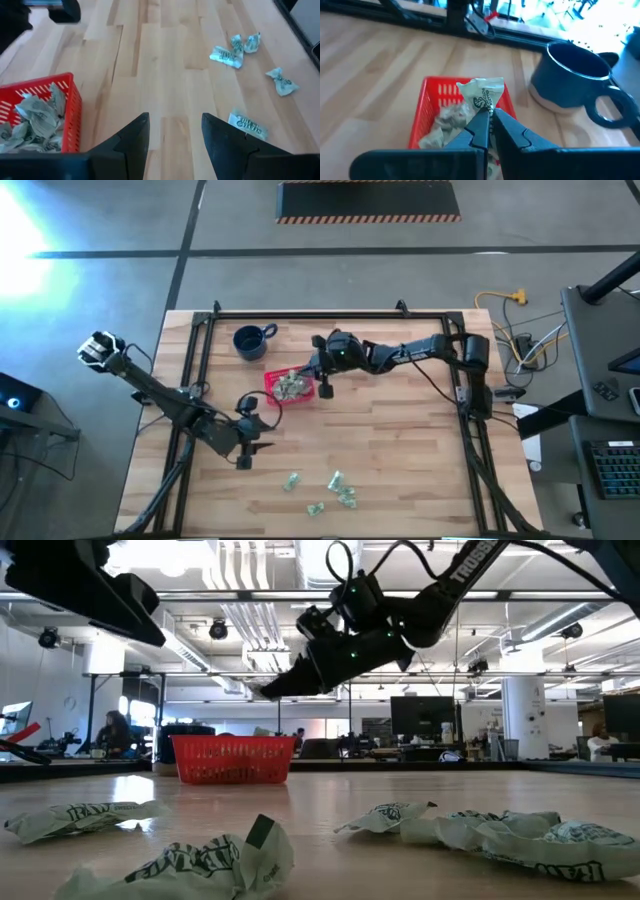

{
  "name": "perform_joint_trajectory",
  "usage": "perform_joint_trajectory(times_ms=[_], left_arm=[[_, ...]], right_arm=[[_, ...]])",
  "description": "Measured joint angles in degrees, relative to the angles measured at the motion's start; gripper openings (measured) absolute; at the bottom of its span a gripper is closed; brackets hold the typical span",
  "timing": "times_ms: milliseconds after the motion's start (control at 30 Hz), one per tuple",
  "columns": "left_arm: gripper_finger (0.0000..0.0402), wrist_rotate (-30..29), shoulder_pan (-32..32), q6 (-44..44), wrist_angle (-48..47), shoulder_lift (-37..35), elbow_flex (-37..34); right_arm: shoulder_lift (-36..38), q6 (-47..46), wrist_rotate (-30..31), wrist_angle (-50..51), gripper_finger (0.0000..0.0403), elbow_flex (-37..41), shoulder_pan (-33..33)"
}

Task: Pick and place items into bin
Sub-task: Put the green stevia packet into the red bin

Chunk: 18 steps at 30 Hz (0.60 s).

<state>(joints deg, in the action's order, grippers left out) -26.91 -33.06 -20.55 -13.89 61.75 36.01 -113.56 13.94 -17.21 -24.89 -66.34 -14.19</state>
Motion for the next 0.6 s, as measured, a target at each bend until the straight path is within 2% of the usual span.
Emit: perform_joint_trajectory(times_ms=[133,267,433,600], left_arm=[[0.0164,0.0,0.0,-0.9,0.3,1.9,0.1],[0.0164,0.0,-0.1,-2.1,0.6,3.0,0.4],[0.0164,0.7,-1.0,-4.7,0.9,3.1,0.4],[0.0164,1.1,-1.6,-6.1,1.1,3.8,0.4]], right_arm=[[-2.4,-0.1,-1.3,1.3,0.0013,-3.0,-0.1],[-5.2,0.6,-5.3,5.8,0.0026,-7.1,-0.1],[-6.1,1.3,-6.0,14.3,0.0091,-11.9,-0.2],[-5.5,1.5,-6.0,17.5,0.0154,-12.9,-0.2]])
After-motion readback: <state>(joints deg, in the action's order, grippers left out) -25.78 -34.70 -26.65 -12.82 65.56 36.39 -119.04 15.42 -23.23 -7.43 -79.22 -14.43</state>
